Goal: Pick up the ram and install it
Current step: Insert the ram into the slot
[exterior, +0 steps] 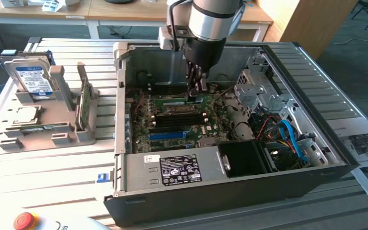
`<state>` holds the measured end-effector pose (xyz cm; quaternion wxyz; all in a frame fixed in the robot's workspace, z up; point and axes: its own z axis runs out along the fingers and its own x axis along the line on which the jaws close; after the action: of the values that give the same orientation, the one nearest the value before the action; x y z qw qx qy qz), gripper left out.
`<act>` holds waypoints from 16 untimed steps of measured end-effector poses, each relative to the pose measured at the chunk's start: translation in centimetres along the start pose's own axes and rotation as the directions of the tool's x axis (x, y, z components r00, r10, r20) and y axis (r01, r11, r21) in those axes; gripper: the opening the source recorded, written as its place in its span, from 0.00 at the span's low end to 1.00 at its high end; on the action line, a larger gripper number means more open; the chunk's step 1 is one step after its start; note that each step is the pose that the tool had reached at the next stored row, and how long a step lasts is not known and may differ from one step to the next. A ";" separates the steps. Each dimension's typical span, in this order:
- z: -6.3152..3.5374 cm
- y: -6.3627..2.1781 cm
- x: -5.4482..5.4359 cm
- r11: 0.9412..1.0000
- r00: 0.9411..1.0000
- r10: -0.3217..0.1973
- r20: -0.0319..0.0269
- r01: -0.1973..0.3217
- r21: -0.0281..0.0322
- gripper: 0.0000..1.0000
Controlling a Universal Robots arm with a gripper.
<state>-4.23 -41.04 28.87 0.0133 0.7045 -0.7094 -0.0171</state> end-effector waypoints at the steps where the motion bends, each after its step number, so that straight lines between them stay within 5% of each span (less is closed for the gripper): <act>1: 0.19 -0.01 0.0 1.000 1.000 0.000 0.000 0.000 0.000 0.12; 16: 2.78 -0.10 0.0 1.000 1.000 0.000 0.000 0.000 0.000 0.12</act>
<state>-4.25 -41.04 26.09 0.0133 0.7044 -0.7094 -0.0171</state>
